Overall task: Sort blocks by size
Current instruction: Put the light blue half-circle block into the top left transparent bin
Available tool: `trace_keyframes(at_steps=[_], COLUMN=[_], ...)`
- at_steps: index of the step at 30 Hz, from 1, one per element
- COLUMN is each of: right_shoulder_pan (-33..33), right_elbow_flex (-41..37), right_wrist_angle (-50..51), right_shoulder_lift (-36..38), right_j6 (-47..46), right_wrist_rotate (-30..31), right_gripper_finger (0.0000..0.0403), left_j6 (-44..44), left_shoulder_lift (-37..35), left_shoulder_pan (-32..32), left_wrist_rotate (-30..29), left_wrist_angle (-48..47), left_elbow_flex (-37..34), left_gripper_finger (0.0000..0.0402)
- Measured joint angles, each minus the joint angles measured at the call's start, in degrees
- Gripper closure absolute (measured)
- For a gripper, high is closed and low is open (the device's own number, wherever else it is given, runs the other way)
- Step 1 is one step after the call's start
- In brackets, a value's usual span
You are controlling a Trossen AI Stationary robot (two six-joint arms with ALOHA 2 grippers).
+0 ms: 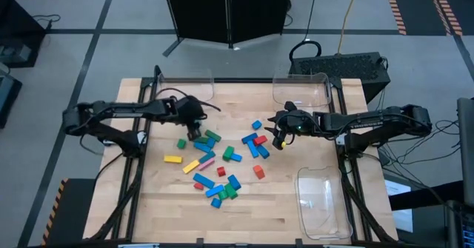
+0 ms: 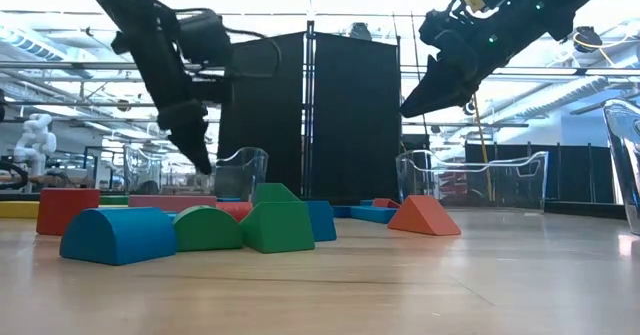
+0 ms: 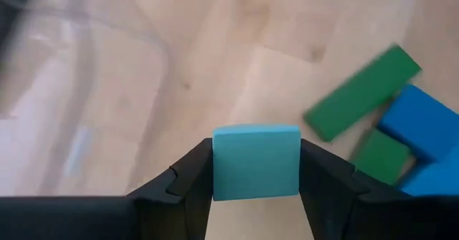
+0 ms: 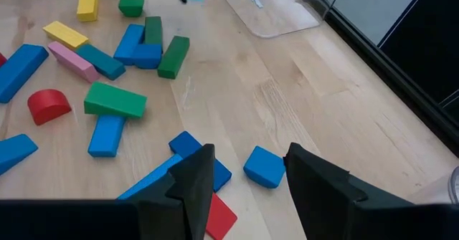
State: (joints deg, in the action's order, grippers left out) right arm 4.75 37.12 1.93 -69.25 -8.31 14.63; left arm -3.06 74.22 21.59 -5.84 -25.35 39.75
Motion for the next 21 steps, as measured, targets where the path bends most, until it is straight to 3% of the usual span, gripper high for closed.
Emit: trace_keyframes(at_steps=[6, 21], right_shoulder_pan=[0.0, 0.0], right_elbow_flex=[0.0, 0.0], right_wrist_angle=[0.0, 0.1], right_shoulder_lift=[0.0, 0.0], right_j6=[-0.2, -0.3], right_wrist_rotate=[0.0, 0.0], right_gripper_finger=[0.0236, 0.0236], left_j6=[5.7, 6.8], left_shoulder_lift=[-4.8, -5.8], left_shoulder_pan=[2.2, 11.4], left_wrist_rotate=[-9.5, -9.6], left_wrist_angle=[-1.5, -1.2], left_elbow_flex=[2.7, 9.3], left_gripper_finger=[0.0231, 0.0230])
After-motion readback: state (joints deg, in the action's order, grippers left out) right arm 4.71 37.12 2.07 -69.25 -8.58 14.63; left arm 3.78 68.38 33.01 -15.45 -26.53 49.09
